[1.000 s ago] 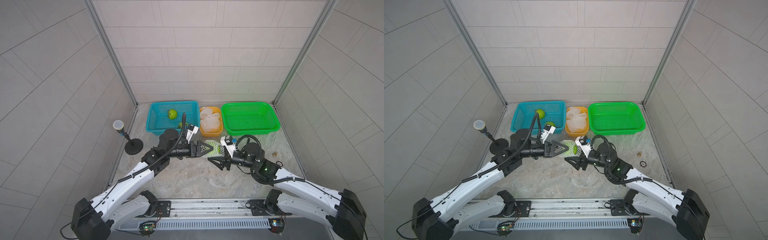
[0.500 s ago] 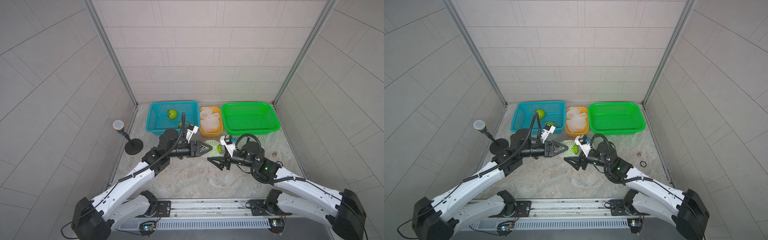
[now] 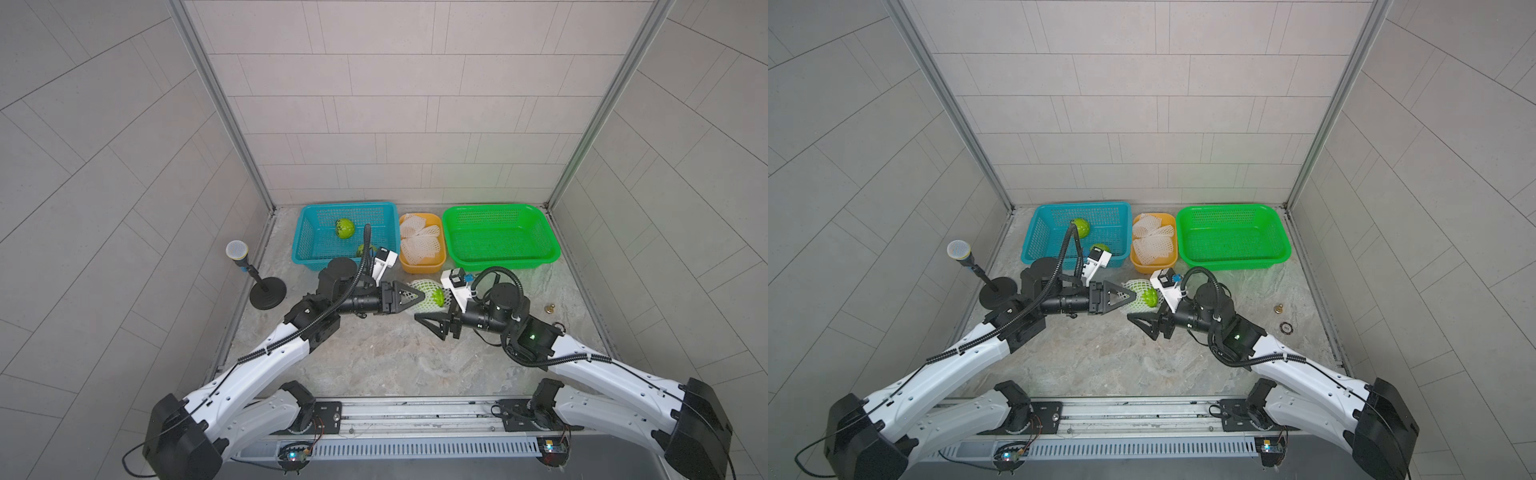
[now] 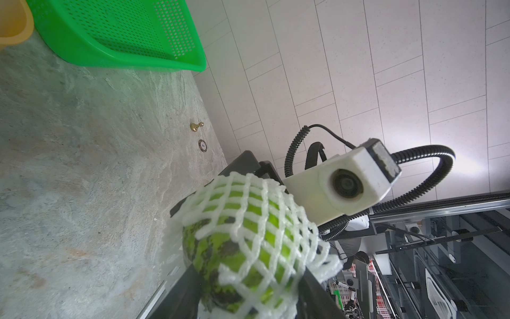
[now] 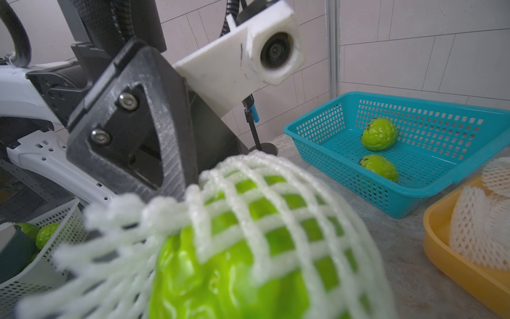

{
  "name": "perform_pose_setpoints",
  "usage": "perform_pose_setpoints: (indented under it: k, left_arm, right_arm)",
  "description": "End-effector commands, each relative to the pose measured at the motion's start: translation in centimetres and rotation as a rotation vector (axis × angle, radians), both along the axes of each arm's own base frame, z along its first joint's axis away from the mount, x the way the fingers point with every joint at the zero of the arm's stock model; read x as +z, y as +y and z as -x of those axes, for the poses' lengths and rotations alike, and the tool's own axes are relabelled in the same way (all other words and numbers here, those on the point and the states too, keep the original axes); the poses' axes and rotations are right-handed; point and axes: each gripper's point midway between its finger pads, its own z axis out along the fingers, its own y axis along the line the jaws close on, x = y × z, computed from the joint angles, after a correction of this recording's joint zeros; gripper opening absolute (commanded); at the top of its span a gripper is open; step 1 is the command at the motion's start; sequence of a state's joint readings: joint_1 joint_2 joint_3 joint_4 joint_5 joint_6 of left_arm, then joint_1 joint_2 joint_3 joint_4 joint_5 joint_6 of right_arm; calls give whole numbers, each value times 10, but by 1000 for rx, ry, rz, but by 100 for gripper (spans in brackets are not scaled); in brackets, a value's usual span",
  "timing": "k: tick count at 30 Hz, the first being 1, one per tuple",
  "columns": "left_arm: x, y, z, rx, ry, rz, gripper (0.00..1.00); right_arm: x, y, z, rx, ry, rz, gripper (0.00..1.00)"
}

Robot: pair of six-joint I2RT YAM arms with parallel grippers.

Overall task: Sleeve custard apples in foam nets
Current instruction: Adjust the foam net on the custard apple.

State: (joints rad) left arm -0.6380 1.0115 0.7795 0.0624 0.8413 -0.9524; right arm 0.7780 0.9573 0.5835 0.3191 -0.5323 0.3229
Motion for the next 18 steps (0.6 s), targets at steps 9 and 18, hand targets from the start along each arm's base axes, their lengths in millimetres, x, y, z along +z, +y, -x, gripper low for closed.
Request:
perform_pose_setpoints:
  k: [9,18]
  left_arm:
    - [2,-2,-1,0,-23,3,55]
    - [4,0,-1,7,-32,-1,63]
  right_arm:
    - [32,6,5,40,-57,-84,80]
    - [31,4,-2,-1,-51,-82,77]
